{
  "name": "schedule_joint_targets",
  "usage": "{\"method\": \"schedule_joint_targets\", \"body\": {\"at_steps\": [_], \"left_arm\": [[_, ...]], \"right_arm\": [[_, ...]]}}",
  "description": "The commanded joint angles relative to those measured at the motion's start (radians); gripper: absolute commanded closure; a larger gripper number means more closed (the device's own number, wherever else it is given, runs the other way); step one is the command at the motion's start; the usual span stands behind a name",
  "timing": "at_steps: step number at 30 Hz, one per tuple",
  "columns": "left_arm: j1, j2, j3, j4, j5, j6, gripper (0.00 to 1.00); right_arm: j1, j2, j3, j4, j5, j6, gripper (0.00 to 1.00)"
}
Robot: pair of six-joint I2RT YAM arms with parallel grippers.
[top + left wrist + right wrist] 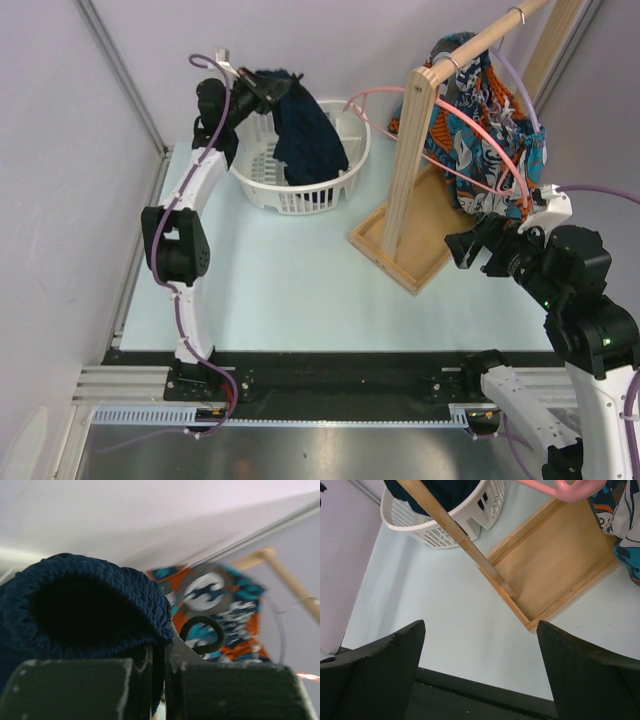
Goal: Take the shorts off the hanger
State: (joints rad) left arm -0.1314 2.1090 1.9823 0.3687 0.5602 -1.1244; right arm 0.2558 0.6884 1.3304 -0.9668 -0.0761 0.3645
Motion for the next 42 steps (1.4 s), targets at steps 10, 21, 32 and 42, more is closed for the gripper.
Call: {"method": "schedule_joint_targets", "body": {"at_steps": [10, 21, 32, 42], "left_arm": [[-0.054, 0.083, 0.341, -1.051, -0.447, 0.679, 0.51], [-0.143, -0.216, 0.238, -1.188, -0.787, 0.925, 0.0], [-0.172, -0.811, -0.519, -0.883, -0.334, 0.726, 0.0], [-0.463, -1.25, -1.171, -0.63, -0.221, 0.473, 0.0]], "right_arm": [[0.002, 0.002, -0.02, 0.019, -0.03, -0.009, 0.0], [0.002, -0.024, -0.02, -0.001, -0.054, -0.001, 0.0], [0.002, -0.079, -0.034, -0.133, 0.074, 0.044, 0.0], [0.002, -0.167, -0.241, -0.178, 0.091, 0.2, 0.0]]}}
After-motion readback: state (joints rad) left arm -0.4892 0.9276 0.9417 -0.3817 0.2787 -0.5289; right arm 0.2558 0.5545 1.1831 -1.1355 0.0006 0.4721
